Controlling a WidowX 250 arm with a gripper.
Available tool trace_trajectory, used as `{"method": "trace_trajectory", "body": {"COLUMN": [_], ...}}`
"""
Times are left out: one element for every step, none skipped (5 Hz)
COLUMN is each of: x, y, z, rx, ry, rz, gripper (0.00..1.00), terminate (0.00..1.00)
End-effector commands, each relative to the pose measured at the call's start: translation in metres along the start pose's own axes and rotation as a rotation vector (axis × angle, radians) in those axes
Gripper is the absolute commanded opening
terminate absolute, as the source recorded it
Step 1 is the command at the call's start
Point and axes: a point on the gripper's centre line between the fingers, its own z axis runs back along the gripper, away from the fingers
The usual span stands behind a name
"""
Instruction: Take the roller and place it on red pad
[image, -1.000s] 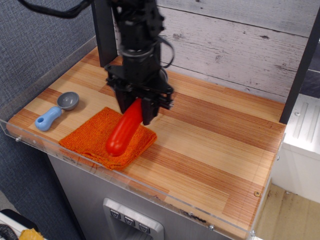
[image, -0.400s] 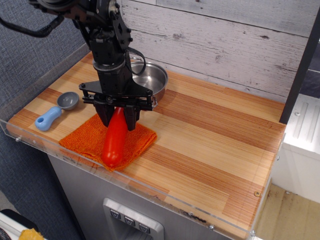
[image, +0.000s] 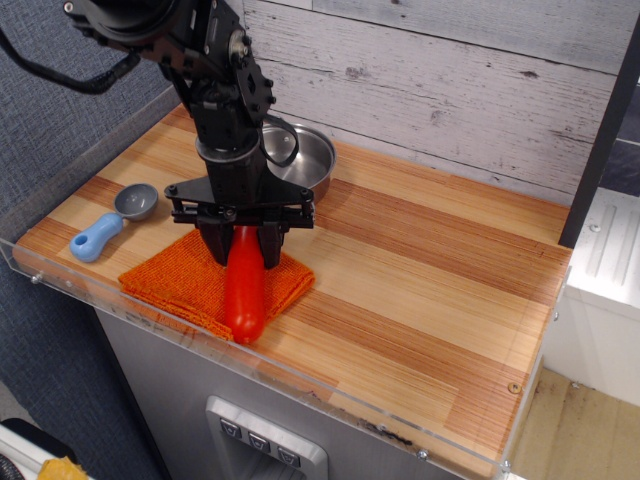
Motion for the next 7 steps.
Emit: {"method": "trace_trajectory", "body": {"x": [-0.007, -0.011, -0.015, -0.012, -0.008, 0.001, 0.016], "y": [0.011, 0.02, 0.026, 0.025, 0.021, 0.009, -0.015], "z": [0.009, 0.016, 0.017, 0.02, 0.025, 0.045, 0.088], "rx": [0.037, 0.049, 0.051, 0.039, 0.033, 0.025, 0.023], "ry": [-0.036, -0.048, -0.055, -0.043, -0.059, -0.098, -0.205], "rz": [0.039, 0.067, 0.095, 0.06, 0.028, -0.036, -0.259], "gripper": [0.0, 0.0, 0.0, 1.0, 1.0, 1.0, 1.0], "terminate": [0.0, 0.0, 0.0, 0.0, 0.0, 0.0, 0.0]}}
